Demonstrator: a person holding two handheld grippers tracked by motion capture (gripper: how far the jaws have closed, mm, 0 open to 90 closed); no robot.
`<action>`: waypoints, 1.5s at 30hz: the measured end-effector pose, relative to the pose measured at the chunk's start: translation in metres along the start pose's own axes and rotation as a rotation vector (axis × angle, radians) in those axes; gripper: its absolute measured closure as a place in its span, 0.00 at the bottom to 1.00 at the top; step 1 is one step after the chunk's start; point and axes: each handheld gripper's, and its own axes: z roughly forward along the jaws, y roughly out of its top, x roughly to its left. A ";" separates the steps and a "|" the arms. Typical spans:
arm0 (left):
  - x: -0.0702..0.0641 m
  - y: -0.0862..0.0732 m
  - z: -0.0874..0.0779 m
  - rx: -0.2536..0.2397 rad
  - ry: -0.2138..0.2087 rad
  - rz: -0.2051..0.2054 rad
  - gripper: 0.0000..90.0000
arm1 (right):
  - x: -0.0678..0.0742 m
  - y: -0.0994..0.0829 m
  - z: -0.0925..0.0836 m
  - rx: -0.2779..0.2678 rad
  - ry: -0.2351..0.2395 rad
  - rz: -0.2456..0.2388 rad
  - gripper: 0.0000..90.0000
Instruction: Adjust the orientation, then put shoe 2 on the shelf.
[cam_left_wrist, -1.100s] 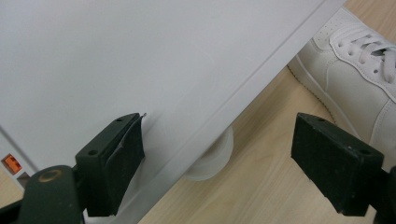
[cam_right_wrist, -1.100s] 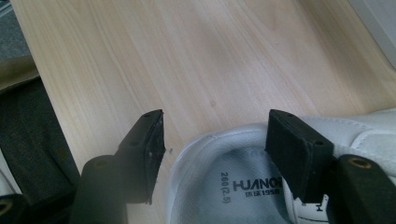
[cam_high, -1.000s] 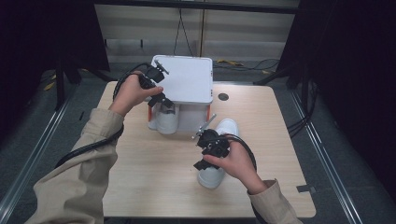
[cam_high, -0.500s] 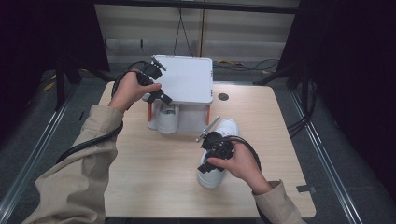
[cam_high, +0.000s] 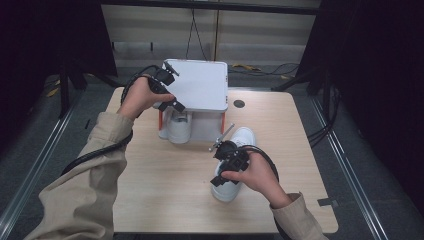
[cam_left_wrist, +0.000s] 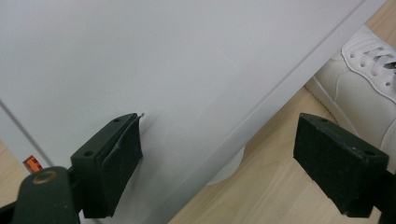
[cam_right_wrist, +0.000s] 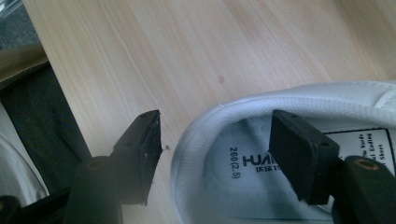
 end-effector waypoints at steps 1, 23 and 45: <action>-0.001 0.000 0.000 -0.002 0.003 -0.002 0.17 | 0.001 0.000 0.000 -0.002 -0.001 -0.008 0.38; -0.004 -0.005 0.000 -0.030 0.008 0.002 0.17 | 0.004 -0.005 0.028 0.049 0.027 0.012 0.63; -0.006 -0.002 0.003 -0.022 0.029 0.012 0.15 | 0.027 0.004 -0.013 0.036 -0.064 -0.044 0.76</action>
